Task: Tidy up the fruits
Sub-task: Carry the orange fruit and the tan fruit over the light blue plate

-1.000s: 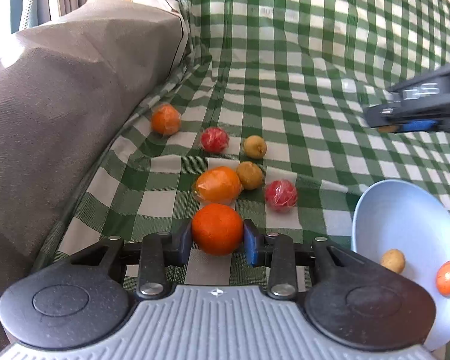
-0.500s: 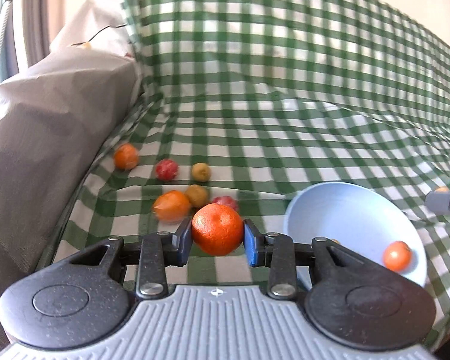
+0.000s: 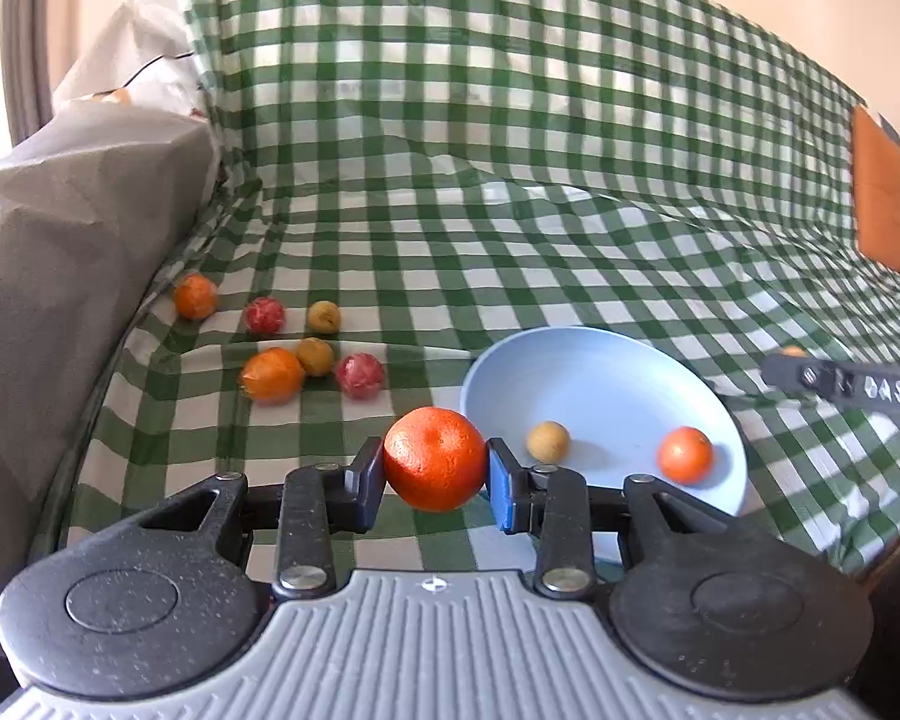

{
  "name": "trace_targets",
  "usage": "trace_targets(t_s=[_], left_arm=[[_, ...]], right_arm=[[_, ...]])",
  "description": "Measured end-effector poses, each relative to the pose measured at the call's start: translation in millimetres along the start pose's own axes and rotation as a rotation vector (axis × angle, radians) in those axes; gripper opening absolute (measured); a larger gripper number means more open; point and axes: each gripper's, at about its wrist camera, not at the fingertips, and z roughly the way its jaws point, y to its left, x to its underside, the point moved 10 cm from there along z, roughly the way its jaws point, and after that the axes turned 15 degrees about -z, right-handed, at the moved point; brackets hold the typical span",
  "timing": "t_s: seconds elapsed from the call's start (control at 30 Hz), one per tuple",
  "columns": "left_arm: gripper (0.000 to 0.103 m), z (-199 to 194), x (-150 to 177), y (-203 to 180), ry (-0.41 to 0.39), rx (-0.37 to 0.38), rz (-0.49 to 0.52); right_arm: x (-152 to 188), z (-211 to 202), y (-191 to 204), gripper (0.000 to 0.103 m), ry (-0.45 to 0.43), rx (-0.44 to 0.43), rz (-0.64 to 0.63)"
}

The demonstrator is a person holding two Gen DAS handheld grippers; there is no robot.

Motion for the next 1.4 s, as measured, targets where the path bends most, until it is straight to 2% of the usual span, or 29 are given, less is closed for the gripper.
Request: trace_targets(t_s=[0.13,0.57,1.4], left_arm=[[0.039,6,4,-5,-0.009,0.012,0.046],[0.039,14,6,-13,-0.011,0.078,0.046],[0.039,17,7,-14,-0.003,0.087,0.038]], right_arm=[[-1,2,3,0.030,-0.006,-0.009,0.005],[-1,6,6,0.030,0.004,-0.015,-0.013],[0,10,11,0.030,0.015,-0.023,-0.023]])
